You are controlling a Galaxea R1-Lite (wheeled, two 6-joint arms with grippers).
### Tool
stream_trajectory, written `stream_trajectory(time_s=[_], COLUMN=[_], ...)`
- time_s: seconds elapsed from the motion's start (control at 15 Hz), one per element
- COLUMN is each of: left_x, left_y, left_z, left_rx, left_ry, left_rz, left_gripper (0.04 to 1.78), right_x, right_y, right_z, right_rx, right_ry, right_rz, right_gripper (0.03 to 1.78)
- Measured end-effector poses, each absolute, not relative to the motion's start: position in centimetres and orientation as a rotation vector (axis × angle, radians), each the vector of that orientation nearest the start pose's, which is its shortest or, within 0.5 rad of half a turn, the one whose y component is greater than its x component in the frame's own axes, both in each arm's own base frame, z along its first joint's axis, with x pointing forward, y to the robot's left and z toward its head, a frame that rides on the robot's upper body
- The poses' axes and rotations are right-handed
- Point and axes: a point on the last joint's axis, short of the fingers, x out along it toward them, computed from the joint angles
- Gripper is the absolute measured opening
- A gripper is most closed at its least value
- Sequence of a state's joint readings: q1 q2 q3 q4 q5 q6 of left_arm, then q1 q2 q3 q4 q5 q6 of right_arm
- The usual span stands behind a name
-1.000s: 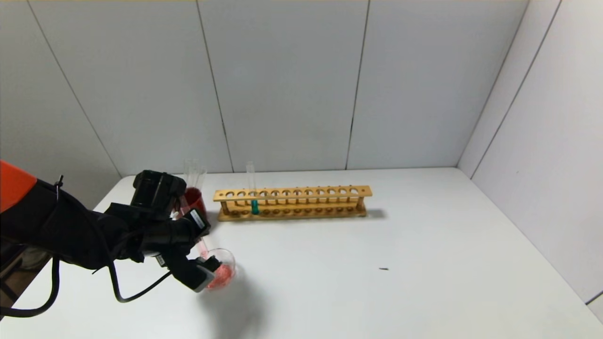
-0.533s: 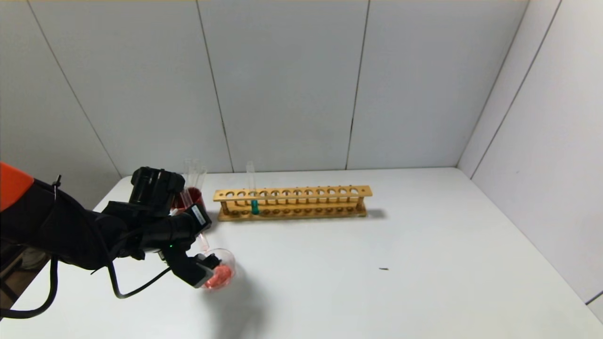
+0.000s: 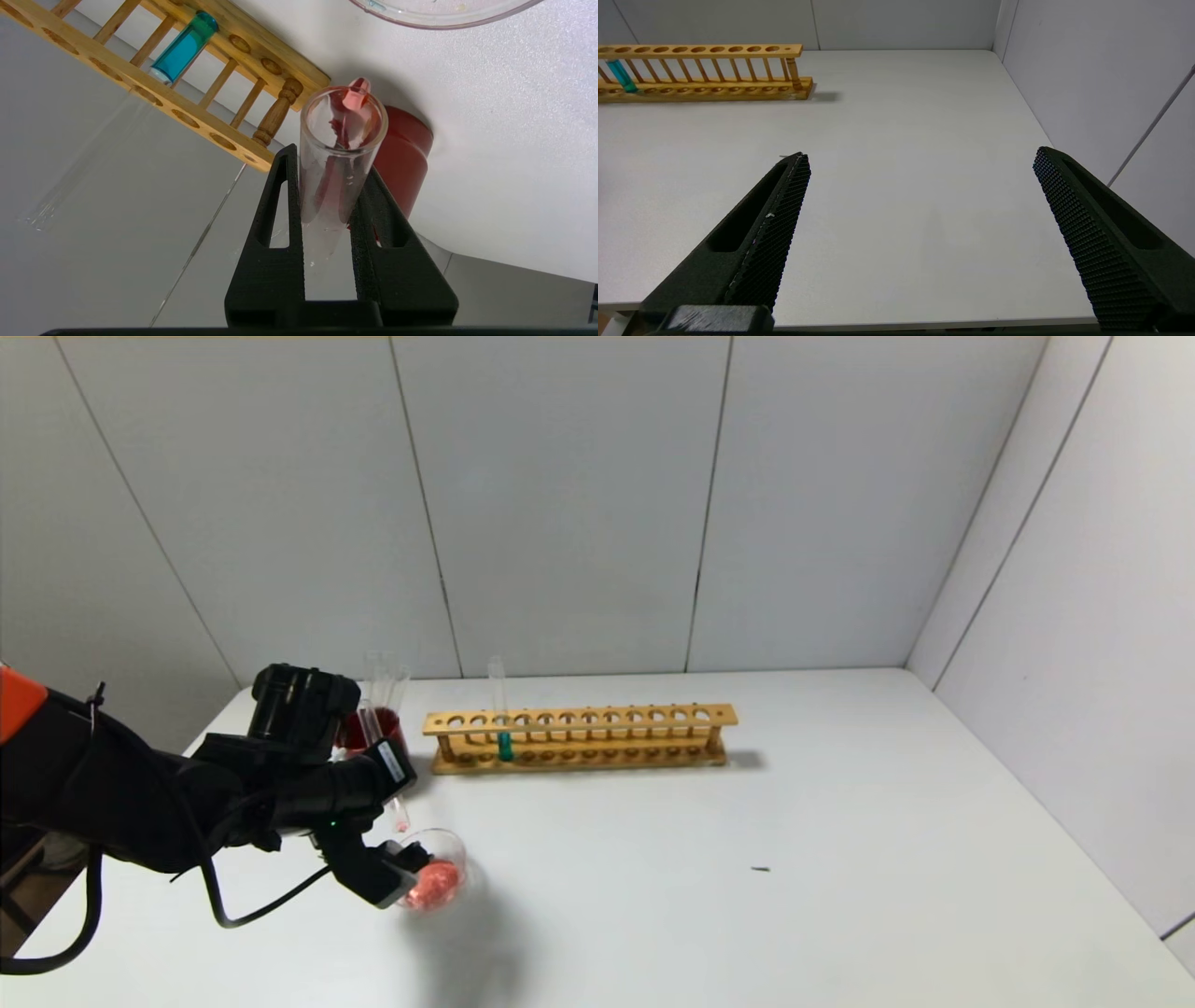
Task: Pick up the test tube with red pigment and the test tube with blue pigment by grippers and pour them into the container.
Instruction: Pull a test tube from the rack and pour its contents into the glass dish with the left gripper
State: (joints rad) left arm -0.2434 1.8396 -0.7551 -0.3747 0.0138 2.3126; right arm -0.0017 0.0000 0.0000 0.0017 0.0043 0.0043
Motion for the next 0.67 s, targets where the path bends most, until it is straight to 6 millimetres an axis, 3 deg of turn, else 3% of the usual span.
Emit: stream_trajectory(time_s=[0.67], left_x=[29.4], left_y=[-7.25], left_z=[10.54], left_rx=[2.278], left_ry=[0.102], left_rz=[-0.931], left_gripper=[0.33], right_x=[-2.28], right_y=[0.01], right_z=[7.53], right_rx=[0.004], right_ry=[0.002], right_rz=[0.002], right_gripper=[1.75])
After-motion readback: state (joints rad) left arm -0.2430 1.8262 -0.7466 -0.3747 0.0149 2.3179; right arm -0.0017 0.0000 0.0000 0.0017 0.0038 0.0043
